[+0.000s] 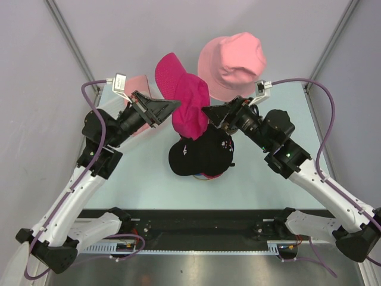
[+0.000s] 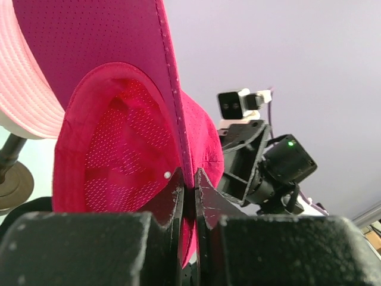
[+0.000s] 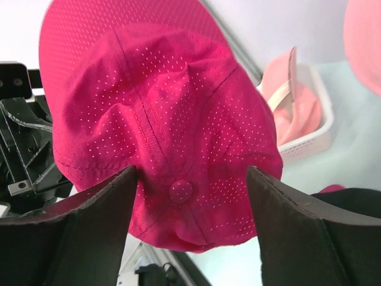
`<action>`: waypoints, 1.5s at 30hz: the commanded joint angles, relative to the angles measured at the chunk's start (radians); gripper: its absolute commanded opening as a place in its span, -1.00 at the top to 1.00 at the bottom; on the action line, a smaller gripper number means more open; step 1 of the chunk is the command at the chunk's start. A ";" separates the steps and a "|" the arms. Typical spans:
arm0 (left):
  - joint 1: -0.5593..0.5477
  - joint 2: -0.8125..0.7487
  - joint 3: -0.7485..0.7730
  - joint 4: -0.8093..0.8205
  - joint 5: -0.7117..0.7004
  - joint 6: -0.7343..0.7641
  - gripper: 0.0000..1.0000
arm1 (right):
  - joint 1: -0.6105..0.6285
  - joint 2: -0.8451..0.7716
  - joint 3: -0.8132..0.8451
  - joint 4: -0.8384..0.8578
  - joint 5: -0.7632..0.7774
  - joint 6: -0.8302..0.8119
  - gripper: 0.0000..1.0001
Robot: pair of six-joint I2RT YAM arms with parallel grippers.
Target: Stack the hats
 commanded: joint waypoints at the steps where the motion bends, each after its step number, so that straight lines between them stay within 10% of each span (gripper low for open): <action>1: -0.011 -0.008 0.006 0.076 0.019 0.019 0.99 | -0.006 0.013 0.024 0.082 -0.082 0.050 -0.51; 11: -0.017 -0.008 -0.004 0.103 0.045 0.016 0.99 | -0.024 0.018 -0.002 0.142 -0.140 0.097 0.27; 16: -0.017 -0.032 -0.037 0.094 0.051 0.046 0.99 | -0.041 -0.007 -0.003 0.110 -0.123 0.088 0.98; 21: -0.017 -0.069 -0.138 0.036 0.044 0.080 0.57 | -0.070 -0.030 0.104 -0.110 -0.099 -0.019 1.00; 25: -0.017 -0.103 -0.221 -0.006 0.054 0.112 -0.58 | -0.075 0.027 0.226 -0.353 -0.137 -0.117 1.00; 28: -0.017 -0.164 -0.320 -0.010 0.022 0.114 -0.99 | -0.072 0.062 0.236 -0.481 -0.166 -0.151 1.00; 37: -0.017 -0.299 -0.577 -0.090 0.010 0.092 -1.00 | -0.054 0.088 0.101 -0.407 -0.199 -0.183 1.00; 45: -0.003 -0.428 -0.488 -0.366 -0.249 0.147 -1.00 | -0.011 0.189 0.289 -0.426 -0.245 -0.260 1.00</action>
